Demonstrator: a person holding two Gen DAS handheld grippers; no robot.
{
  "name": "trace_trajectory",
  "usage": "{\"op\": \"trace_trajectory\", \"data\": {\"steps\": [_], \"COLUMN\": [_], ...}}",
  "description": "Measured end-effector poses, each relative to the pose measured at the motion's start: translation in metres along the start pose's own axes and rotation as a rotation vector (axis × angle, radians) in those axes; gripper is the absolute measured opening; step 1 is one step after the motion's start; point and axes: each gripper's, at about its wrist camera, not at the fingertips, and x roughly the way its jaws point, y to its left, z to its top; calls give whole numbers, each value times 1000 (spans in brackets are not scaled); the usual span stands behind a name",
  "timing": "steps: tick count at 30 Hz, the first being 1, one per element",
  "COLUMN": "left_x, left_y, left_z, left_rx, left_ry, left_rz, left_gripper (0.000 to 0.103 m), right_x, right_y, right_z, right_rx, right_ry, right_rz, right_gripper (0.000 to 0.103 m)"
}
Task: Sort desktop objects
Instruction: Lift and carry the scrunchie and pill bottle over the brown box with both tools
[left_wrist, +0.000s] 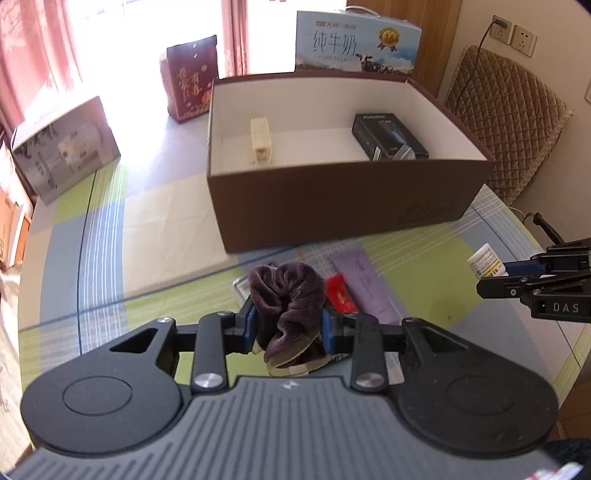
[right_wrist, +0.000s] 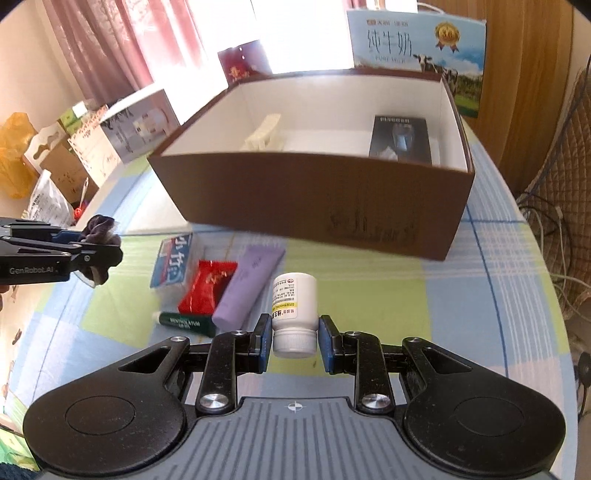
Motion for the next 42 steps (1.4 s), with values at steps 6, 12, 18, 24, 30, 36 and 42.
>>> {"op": "trace_trajectory", "data": {"steps": [6,12,18,24,30,36,42], "left_x": [-4,-5,-5,0,13,42,83], "left_y": [-9,-15,-17,-21,-21,-16,-9], "left_z": [13,23,42,68,101,135,163], "left_rx": [23,37,50,67,81,88,113], "left_ry": [-23,-38,-67,-102,-127,-111,-68], "left_rz": [-2,-6,-10,-27,-49,-61,-67], "left_gripper": [28,28,28,28,29,29,29], "right_x": [-7,-11,-15,-20,-15,5,41], "right_y": [3,5,9,12,7,-10,-31], "right_z": [10,21,40,68,98,129,161], "right_rx": [-11,-25,-44,-83,-104,-99,-61], "right_ry": [-33,-58,-106,-169,-207,-209,-171], "right_rz": [11,20,43,47,24,11,37], "right_gripper": [24,24,24,24,24,24,24]}}
